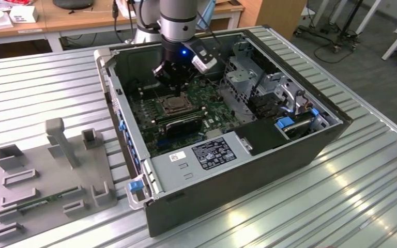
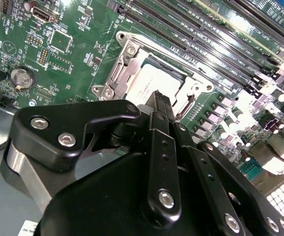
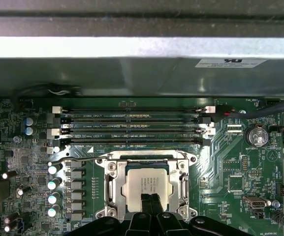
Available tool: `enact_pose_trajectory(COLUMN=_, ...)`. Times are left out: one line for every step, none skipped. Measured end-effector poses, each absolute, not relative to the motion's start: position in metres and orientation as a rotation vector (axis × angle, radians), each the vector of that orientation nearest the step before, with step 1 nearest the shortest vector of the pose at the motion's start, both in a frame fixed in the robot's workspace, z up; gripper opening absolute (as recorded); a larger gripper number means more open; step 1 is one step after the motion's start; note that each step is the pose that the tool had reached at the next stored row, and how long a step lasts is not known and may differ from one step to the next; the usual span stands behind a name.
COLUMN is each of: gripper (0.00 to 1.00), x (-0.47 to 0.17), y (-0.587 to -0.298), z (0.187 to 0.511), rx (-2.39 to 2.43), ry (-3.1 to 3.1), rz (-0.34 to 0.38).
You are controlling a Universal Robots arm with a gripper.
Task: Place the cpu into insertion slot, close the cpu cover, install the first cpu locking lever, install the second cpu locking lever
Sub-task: 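Close the cpu cover, then install the first cpu locking lever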
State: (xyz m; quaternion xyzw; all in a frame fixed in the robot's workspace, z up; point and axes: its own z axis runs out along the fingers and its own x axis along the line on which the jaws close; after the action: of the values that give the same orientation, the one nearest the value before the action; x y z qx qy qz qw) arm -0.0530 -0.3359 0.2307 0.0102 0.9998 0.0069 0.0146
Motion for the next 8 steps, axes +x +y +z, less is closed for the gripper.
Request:
enact_pose_trajectory(gripper=0.11, x=-0.0533, y=-0.3359, z=0.2307, rx=0.032, ry=3.112, rz=0.021)
enact_pose_trajectory(gripper=0.11, x=-0.0536, y=-0.3359, z=0.2307, rx=0.032, ry=3.112, rz=0.022)
enact_pose_trajectory(gripper=0.11, x=-0.0536, y=-0.3359, z=0.2307, rx=0.032, ry=3.112, rz=0.022)
enact_pose_trajectory(gripper=0.11, x=-0.0536, y=-0.3359, z=0.2307, rx=0.032, ry=3.112, rz=0.021)
enact_pose_trajectory(gripper=0.11, x=-0.0536, y=-0.3359, z=0.2307, rx=0.032, ry=3.112, rz=0.022)
enact_pose_trajectory(gripper=0.11, x=-0.0536, y=-0.3359, z=0.2307, rx=0.032, ry=3.112, rz=0.022)
enact_pose_trajectory(gripper=0.11, x=-0.0536, y=-0.3359, z=0.2307, rx=0.032, ry=3.112, rz=0.022)
enact_pose_trajectory(gripper=0.11, x=-0.0537, y=-0.3359, z=0.2307, rx=0.032, ry=3.112, rz=0.022)
